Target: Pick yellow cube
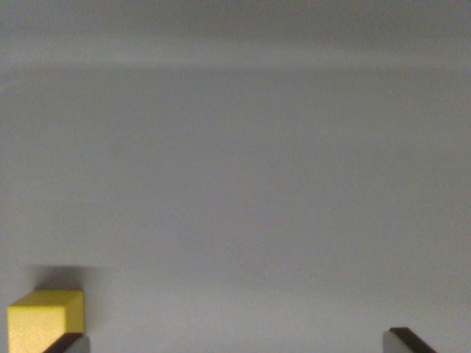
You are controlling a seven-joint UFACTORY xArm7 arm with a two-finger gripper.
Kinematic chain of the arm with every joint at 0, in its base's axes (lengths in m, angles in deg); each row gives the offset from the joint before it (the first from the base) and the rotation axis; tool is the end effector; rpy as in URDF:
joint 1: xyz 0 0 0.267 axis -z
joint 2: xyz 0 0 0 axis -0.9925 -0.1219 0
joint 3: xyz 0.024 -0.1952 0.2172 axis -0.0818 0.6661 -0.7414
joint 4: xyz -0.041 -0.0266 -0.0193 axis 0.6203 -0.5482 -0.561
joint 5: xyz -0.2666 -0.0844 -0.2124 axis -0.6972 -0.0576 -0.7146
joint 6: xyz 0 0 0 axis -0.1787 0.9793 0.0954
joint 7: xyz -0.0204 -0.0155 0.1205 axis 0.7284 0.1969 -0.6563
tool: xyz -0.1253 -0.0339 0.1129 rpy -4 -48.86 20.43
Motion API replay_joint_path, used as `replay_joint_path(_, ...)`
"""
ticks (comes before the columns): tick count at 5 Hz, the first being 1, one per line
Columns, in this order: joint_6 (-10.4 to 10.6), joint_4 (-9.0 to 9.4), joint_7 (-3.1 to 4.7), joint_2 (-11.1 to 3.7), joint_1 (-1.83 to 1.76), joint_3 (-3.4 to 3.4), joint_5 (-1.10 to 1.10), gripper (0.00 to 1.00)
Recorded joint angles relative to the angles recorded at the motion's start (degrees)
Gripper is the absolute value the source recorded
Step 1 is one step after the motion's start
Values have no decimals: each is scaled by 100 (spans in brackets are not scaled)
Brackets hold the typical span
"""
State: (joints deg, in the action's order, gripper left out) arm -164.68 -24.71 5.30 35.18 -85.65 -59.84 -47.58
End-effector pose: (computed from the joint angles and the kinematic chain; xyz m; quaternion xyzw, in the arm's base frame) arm 0.4983 0.0413 0.2620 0.9995 0.0072 -0.0252 0.0170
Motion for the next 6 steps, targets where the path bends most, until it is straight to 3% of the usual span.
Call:
replay_joint_path(1,255,174,-120,-98,-69,-59,-16,0)
replay_joint_path(2,255,174,-120,-98,-69,-59,-16,0)
replay_joint_path(3,517,352,-244,-198,-139,-119,-32,0)
replay_joint_path(4,517,352,-244,-198,-139,-119,-32,0)
replay_joint_path(5,785,535,-370,-301,-212,-181,-49,0)
replay_joint_path(6,785,535,-370,-301,-212,-181,-49,0)
